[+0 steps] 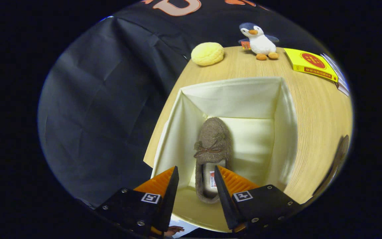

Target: Open the storage box then place both shoes into the box .Put the left shoe in first, then the right shoe, with the right side of both shoes facing outward in a uniform manner.

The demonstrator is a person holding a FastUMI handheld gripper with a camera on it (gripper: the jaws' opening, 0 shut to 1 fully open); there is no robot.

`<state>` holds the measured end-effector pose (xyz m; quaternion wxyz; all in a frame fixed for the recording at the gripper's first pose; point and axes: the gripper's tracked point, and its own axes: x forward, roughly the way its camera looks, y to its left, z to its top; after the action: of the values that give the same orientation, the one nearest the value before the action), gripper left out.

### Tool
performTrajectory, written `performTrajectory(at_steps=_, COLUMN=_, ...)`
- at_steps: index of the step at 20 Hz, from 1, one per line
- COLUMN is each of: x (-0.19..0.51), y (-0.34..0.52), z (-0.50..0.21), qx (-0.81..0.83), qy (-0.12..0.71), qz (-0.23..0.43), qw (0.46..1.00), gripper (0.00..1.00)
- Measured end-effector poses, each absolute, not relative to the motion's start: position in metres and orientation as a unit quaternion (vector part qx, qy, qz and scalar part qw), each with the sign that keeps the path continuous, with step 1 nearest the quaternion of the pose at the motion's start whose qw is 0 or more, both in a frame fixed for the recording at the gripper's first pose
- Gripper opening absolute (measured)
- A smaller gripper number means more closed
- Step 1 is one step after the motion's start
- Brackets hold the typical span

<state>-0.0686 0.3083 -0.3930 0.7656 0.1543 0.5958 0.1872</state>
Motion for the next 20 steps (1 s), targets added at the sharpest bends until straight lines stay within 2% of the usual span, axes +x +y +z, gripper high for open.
performTrajectory(at_steps=5, x=-0.069, y=0.252, z=-0.346, qx=0.146, qy=0.536, qz=0.204, qw=0.806, gripper=0.84)
performTrajectory(at_steps=10, x=-0.08, y=0.153, z=-0.344, qx=0.101, qy=0.497, qz=0.151, qw=0.848, gripper=0.95)
performTrajectory(at_steps=17, x=-0.126, y=-0.011, z=-0.379, qx=0.025, qy=0.503, qz=0.015, qw=0.864, gripper=0.96)
performTrajectory(at_steps=20, x=-0.143, y=-0.06, z=-0.4, qx=0.019, qy=0.51, qz=-0.022, qw=0.86, gripper=0.96)
